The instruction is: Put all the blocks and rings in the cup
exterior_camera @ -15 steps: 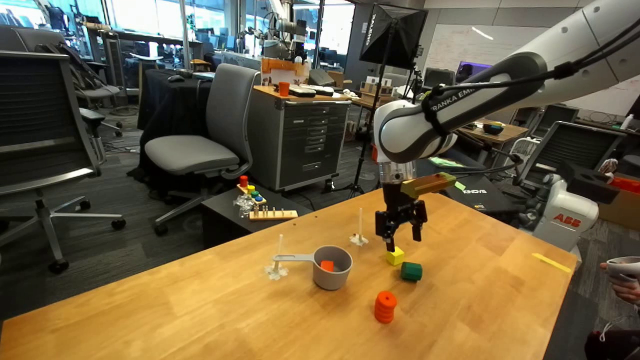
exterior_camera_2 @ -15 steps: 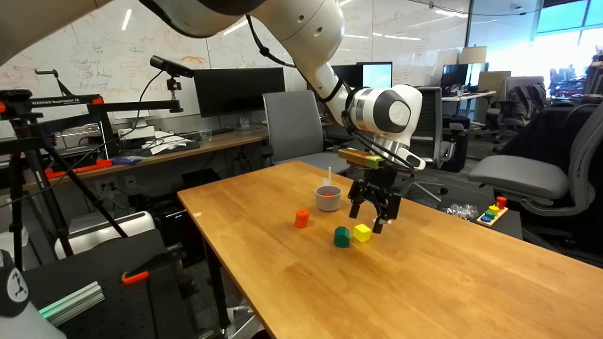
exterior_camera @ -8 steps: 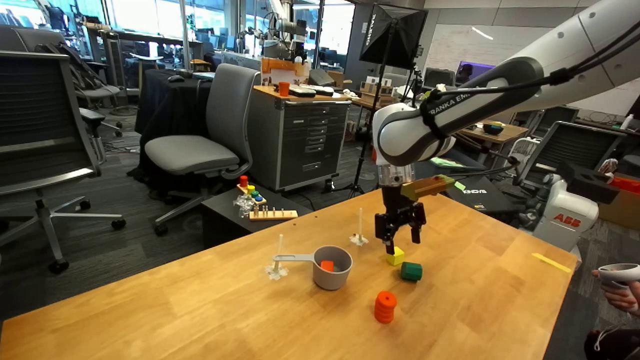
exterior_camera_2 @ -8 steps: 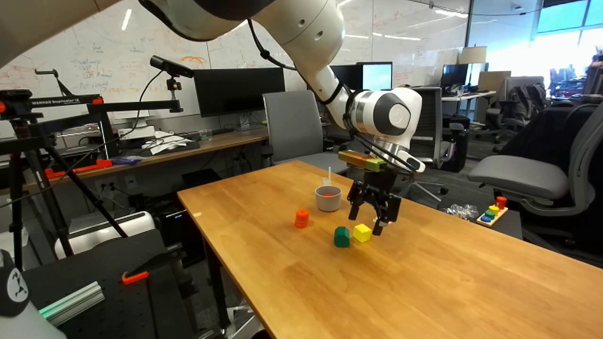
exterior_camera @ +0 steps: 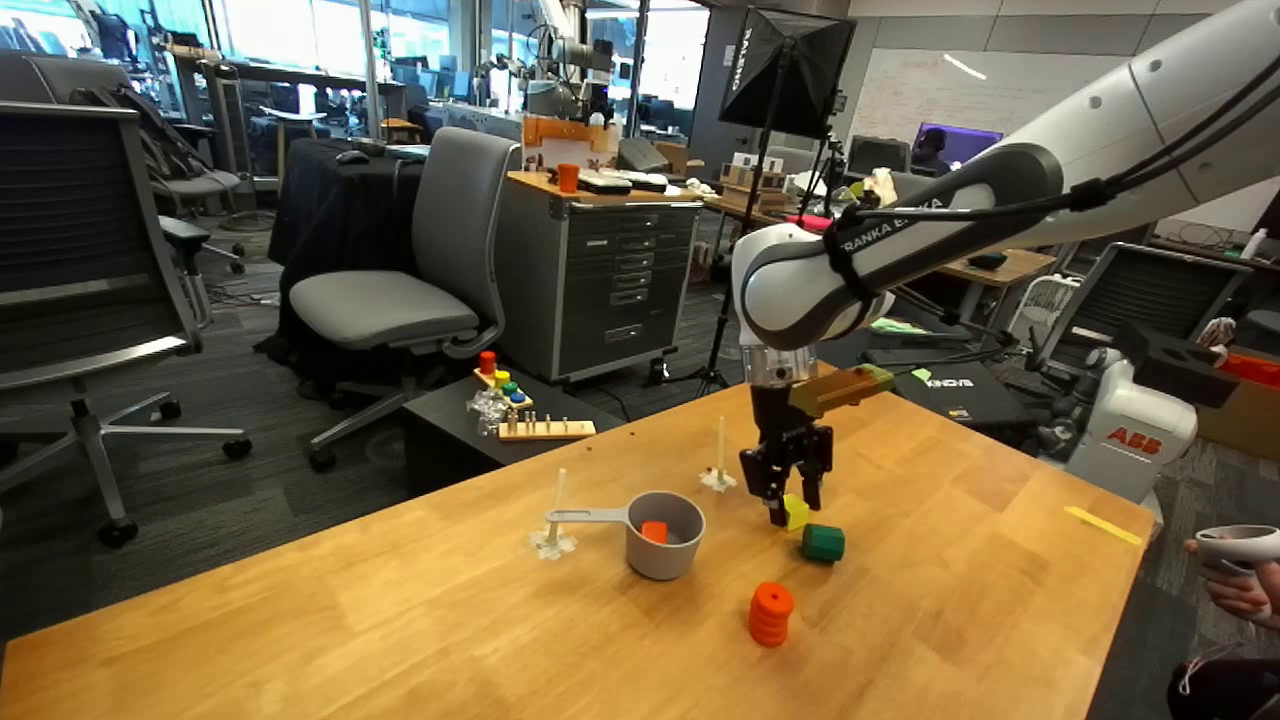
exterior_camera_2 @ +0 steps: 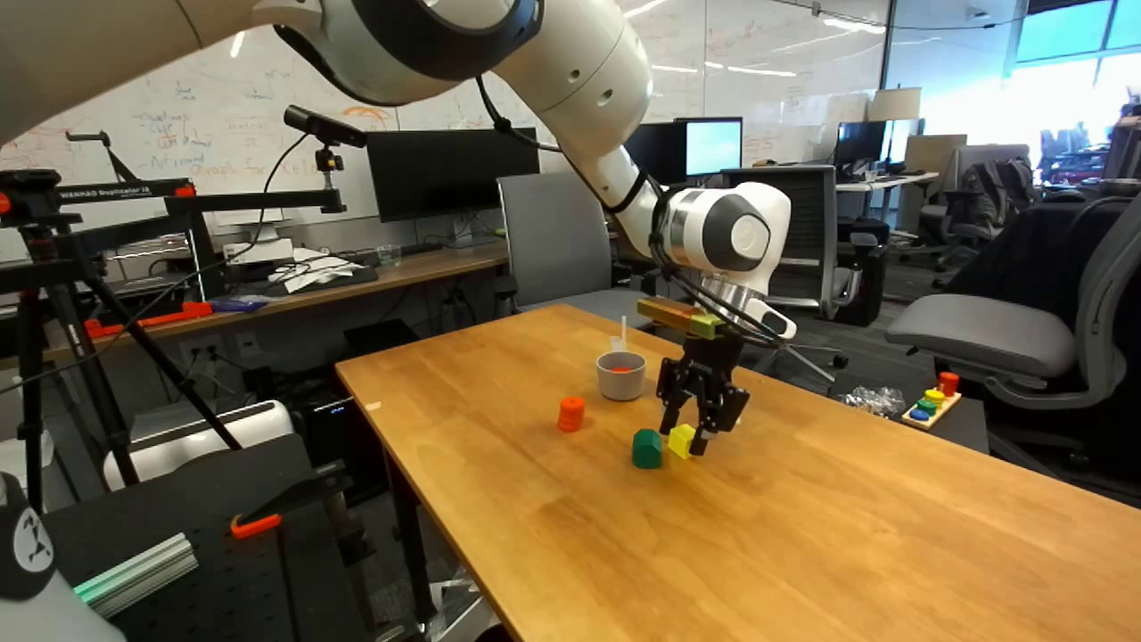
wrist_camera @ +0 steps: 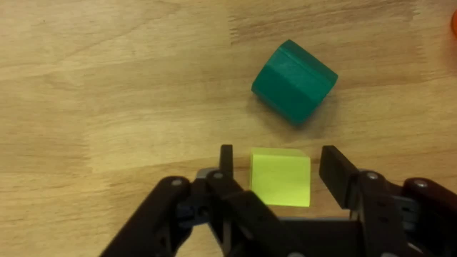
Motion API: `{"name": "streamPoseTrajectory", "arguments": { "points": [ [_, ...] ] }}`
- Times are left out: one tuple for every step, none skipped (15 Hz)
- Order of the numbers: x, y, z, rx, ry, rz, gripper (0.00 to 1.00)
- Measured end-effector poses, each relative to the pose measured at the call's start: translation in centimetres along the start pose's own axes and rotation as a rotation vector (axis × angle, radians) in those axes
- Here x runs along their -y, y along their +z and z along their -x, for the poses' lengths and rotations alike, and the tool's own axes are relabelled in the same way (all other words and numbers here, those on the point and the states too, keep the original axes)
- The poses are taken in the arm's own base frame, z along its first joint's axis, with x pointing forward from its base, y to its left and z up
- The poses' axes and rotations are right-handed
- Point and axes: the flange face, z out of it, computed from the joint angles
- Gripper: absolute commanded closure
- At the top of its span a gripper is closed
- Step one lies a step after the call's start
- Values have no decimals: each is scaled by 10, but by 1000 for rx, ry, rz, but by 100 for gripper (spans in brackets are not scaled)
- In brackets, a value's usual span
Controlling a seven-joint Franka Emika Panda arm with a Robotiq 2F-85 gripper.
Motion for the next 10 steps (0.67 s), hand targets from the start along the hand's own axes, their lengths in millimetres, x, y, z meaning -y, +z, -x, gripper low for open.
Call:
{"name": "streamPoseTrajectory", "arguments": {
  "points": [
    [0,0,-1,-2,-1,0,73],
    [0,-1,-2,-4,-1,-1,80],
    [0,-1,-2,-7,0,-1,86],
    [-1,-3,-3,-9,1,-2,86],
    [-1,-4,-3,-11,1,-2,86],
    [-1,-4,-3,-13,1,-2,86],
    [0,-4,-3,-14,-1,-2,86],
    [3,-5,-3,-18,-4,-2,86],
    [8,-6,-3,-25,-11,-4,86],
    [14,-8,-3,-37,-20,-8,86]
  ]
}}
